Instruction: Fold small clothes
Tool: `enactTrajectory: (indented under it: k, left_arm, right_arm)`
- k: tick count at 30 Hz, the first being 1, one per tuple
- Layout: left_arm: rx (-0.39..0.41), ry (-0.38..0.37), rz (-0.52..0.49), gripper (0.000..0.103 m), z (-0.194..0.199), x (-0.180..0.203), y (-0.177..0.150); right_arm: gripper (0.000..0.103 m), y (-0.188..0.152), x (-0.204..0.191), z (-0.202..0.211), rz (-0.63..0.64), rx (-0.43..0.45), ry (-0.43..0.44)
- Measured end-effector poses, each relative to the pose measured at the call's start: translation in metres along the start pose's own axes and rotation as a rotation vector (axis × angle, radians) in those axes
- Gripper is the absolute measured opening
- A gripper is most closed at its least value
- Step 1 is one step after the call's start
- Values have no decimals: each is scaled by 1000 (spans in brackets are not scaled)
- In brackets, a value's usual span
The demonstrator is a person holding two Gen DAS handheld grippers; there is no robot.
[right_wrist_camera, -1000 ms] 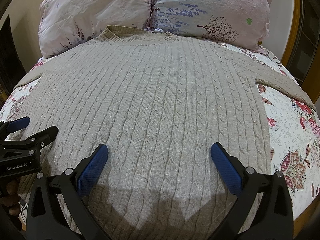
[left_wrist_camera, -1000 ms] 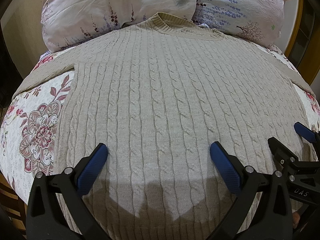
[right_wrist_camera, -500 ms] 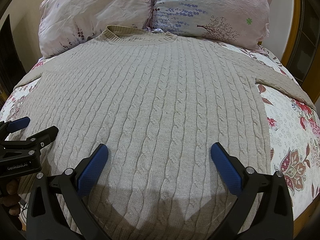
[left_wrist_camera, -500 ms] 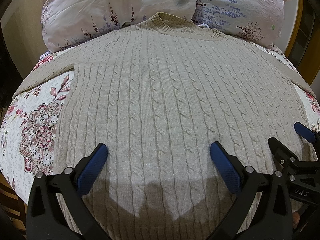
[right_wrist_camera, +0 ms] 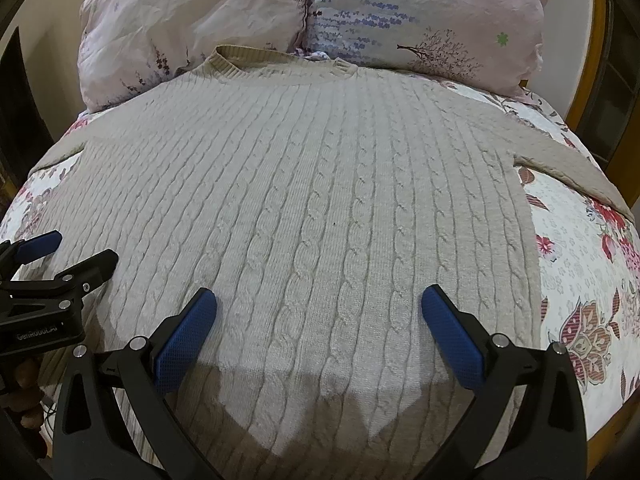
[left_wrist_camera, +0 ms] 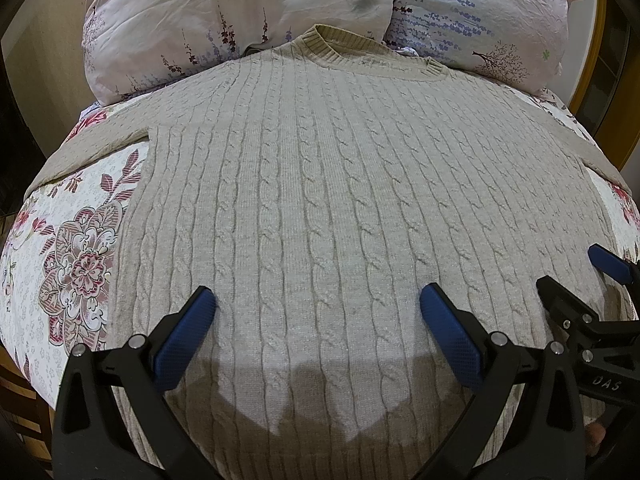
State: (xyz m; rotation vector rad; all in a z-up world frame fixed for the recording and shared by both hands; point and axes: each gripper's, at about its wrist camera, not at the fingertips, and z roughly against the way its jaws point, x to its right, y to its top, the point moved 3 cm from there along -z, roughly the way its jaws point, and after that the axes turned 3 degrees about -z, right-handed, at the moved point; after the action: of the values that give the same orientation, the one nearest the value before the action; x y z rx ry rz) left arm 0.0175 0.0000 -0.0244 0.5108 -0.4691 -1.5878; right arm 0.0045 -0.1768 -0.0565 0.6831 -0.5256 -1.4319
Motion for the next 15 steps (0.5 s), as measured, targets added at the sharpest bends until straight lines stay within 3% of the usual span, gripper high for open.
enactTrajectory:
  k: [6,9,13,15]
  left_arm:
    - [-23,-3,-1,101,-1,0,1]
    - [-40,-6,-5,101,-4,0,6]
    - [-99,-41,-13,101,-12,-3,17]
    - [-97,-65,17,101,-8,-8,20]
  right_arm:
    - [102,4,0,-2,39,-69,31]
    - [102,14,18,2,-8,-83,110]
    - [102,58,119,19,-301,32,74]
    - [102,78,209,24,-522,70,-6]
